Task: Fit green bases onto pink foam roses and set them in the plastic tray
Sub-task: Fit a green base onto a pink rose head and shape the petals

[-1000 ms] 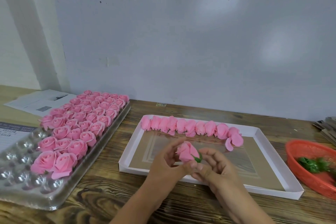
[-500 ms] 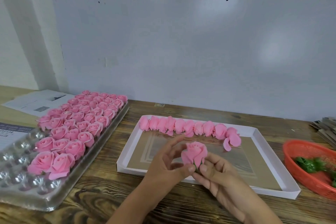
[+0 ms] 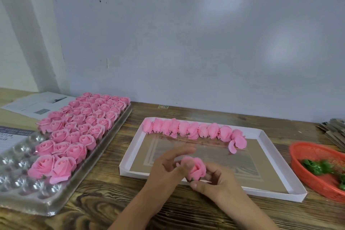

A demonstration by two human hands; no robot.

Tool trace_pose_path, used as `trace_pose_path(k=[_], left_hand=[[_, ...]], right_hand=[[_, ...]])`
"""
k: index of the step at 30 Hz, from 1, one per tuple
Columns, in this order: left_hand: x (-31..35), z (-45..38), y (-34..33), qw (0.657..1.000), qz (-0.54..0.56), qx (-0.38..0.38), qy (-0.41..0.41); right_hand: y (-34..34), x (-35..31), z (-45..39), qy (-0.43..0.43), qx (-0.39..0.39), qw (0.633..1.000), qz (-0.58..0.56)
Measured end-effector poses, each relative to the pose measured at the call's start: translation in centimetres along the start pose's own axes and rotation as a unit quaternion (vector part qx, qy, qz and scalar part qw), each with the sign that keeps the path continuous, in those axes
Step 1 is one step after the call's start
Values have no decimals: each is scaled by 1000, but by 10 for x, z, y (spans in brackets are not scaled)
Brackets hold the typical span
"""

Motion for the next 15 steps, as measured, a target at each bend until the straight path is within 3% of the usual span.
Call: trace_pose_path(k=[5,15], left_hand=[[-4,1,-2,999,-33,-30,-6],[-5,3,-1,989,-96,-100,56]], right_hand=[[-2,2,1,-3,-22,999,33],[-1,-3,0,53,50,997,7]])
Point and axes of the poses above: each hand's wrist, its own z-axis away from the middle knuckle, its own y-axis out of the back of the hand, x = y × z, the point moved 1 cm from there along -z, towards the middle knuckle
